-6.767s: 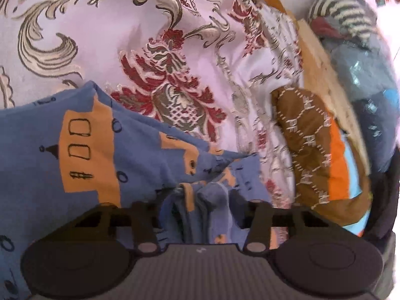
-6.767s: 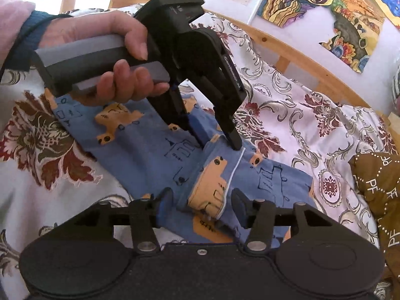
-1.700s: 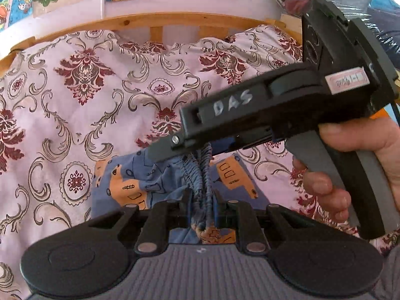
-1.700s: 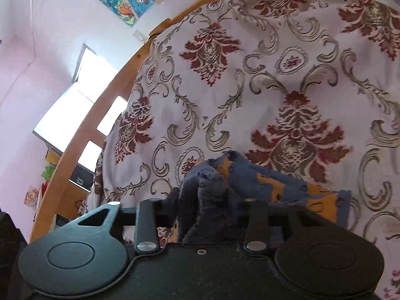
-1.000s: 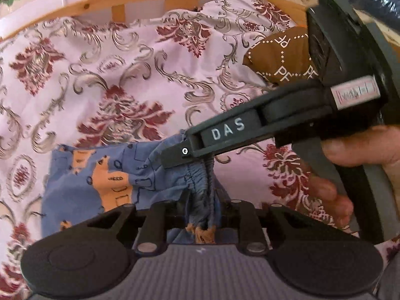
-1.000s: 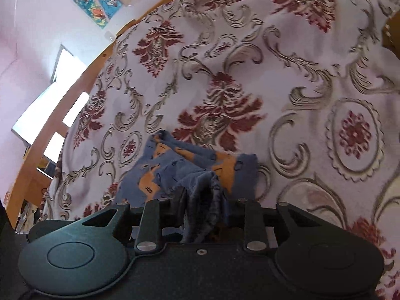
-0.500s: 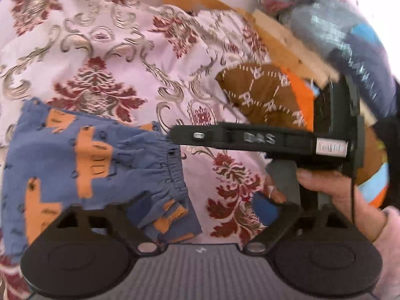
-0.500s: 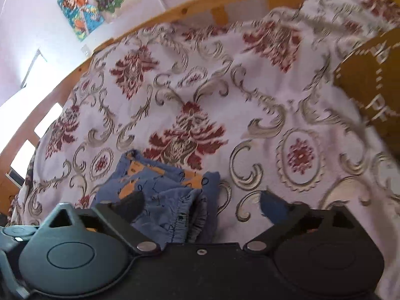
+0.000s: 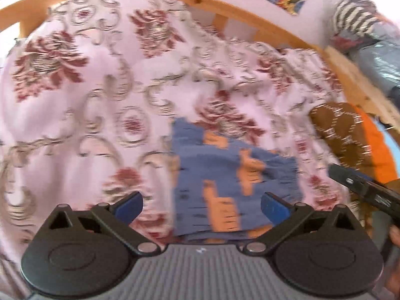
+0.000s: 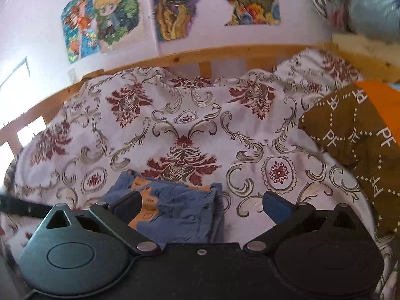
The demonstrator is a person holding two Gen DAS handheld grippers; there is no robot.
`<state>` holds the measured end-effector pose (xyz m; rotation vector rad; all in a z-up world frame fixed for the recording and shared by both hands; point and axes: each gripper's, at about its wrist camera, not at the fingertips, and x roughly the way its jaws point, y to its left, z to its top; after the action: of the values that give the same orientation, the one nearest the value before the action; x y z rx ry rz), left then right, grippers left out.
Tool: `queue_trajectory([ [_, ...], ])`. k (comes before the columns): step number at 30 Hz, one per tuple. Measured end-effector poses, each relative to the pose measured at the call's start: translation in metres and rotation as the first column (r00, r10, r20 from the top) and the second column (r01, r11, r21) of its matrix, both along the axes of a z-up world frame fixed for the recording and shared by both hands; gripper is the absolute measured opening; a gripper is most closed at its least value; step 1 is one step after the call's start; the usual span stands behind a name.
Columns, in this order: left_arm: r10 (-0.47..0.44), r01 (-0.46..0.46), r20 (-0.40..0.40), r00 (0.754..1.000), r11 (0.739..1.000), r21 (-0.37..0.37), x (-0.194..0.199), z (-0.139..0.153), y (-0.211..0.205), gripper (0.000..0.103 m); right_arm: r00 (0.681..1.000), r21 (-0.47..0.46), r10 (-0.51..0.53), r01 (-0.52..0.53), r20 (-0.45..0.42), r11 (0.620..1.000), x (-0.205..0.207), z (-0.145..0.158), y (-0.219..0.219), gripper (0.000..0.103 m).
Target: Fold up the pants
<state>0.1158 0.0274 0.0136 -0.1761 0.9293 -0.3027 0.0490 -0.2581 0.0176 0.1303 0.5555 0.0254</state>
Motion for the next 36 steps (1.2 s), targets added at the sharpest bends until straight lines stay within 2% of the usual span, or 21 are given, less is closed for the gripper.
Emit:
queue_trajectory([
  [5,0.049,-0.048,-0.013,0.999,0.998,0.029,0.011,-0.017,0.014,0.103,0.996,-0.177,-0.092,0.091,0.002,0.980,0.009,-0.016,0.028,0.102],
  [9,0.075,-0.076,-0.043,0.996,0.997,-0.003,0.022,-0.035,0.013,0.103,0.991,-0.255,-0.135,0.124,-0.025,0.959,0.024,-0.036,0.032,0.102],
  [13,0.067,-0.069,-0.071,0.995,0.997,-0.024,0.034,-0.055,0.005,0.103,0.984,-0.254,-0.162,0.139,-0.072,0.957,0.030,-0.052,0.023,0.102],
  [15,0.048,-0.050,-0.091,0.995,0.999,-0.012,0.039,-0.066,-0.002,0.103,0.982,-0.254,-0.162,0.132,-0.102,0.958,0.031,-0.059,0.019,0.102],
  [18,0.012,-0.004,-0.113,0.994,0.997,0.072,0.042,-0.082,-0.015,0.103,0.982,-0.261,-0.120,0.079,-0.144,0.962,0.028,-0.068,0.013,0.102],
  [21,-0.053,0.062,-0.061,0.997,0.986,0.154,0.033,-0.086,-0.022,0.103,0.981,-0.252,-0.073,0.025,-0.181,0.967,0.022,-0.073,0.006,0.102],
  [26,-0.037,0.050,-0.100,0.994,0.990,0.135,0.029,-0.084,-0.015,0.103,0.976,-0.268,-0.036,-0.023,-0.213,0.963,0.007,-0.070,0.000,0.102],
  [31,-0.023,0.044,-0.144,0.989,0.988,0.148,0.026,-0.077,-0.011,0.103,0.990,-0.306,-0.055,0.013,-0.127,0.952,0.009,-0.045,0.003,0.102],
  [34,0.001,0.015,-0.171,0.985,0.996,0.091,0.023,-0.072,0.000,0.103,0.995,-0.267,-0.012,-0.014,-0.097,0.964,0.041,-0.034,0.012,0.102],
  [36,0.012,0.000,-0.166,0.986,0.997,0.071,0.024,-0.072,0.002,0.103,0.995,-0.253,0.049,-0.071,-0.092,0.965,0.071,-0.034,0.028,0.102],
])
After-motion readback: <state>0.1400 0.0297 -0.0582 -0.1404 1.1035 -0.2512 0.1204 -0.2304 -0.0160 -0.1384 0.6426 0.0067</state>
